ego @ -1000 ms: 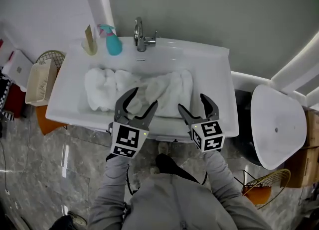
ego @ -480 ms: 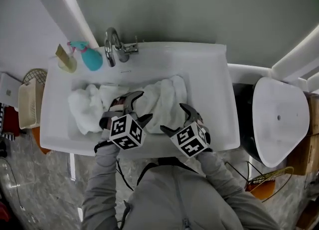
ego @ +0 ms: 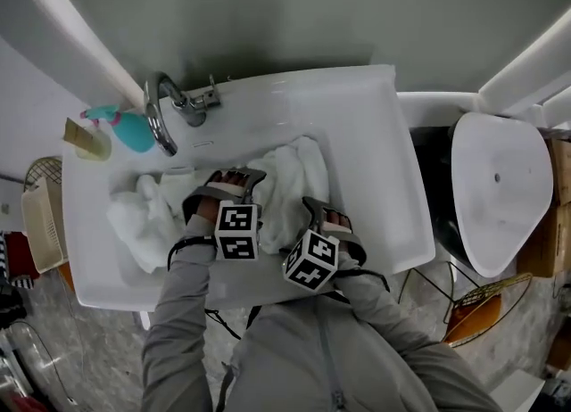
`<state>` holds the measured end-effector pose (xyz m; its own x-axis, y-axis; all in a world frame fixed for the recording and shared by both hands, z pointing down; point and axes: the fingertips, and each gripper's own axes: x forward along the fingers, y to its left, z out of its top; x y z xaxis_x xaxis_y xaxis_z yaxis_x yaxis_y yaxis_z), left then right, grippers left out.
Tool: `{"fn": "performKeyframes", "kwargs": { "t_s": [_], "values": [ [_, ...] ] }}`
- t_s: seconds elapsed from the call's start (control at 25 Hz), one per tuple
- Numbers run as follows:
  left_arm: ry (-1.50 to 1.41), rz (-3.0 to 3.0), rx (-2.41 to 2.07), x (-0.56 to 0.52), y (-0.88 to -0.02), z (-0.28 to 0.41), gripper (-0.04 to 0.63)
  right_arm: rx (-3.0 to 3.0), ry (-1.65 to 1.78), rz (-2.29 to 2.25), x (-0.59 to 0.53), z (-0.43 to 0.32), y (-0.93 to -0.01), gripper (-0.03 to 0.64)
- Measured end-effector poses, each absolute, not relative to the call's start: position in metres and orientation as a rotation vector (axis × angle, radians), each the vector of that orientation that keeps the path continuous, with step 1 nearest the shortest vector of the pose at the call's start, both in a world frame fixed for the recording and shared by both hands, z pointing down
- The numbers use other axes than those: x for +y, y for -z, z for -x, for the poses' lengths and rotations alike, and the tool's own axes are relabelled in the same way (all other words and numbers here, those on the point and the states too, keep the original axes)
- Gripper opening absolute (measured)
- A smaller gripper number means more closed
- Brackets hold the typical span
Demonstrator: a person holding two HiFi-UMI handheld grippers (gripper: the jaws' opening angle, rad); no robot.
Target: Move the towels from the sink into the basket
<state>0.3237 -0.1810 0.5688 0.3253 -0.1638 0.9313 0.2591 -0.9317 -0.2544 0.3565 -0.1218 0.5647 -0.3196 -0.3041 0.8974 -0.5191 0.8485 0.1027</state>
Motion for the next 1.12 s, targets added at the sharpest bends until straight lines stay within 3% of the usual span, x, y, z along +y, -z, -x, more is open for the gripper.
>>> {"fn": "performKeyframes", "kwargs": {
  "t_s": [0.28,0.96,1.12],
  "values": [
    [1.573,2.176,-0.281,-0.198,-0.595,-0.350,0.599,-1.737,-0.289,-0.582,-0.129,-0.368,-0.599,0.558],
    [1.468,2.077,-0.642,-0.184,-0.654,-0.378,0.598,-1.585,-0.390,-0.572,-0.138,-0.371,-0.637,0.551],
    [1.425,2.082,-0.660,-0.183,-0.654,-0.375,0.574,-1.588,-0.411,-0.575,-0.139,-0.371,-0.637,0.455]
  ]
}}
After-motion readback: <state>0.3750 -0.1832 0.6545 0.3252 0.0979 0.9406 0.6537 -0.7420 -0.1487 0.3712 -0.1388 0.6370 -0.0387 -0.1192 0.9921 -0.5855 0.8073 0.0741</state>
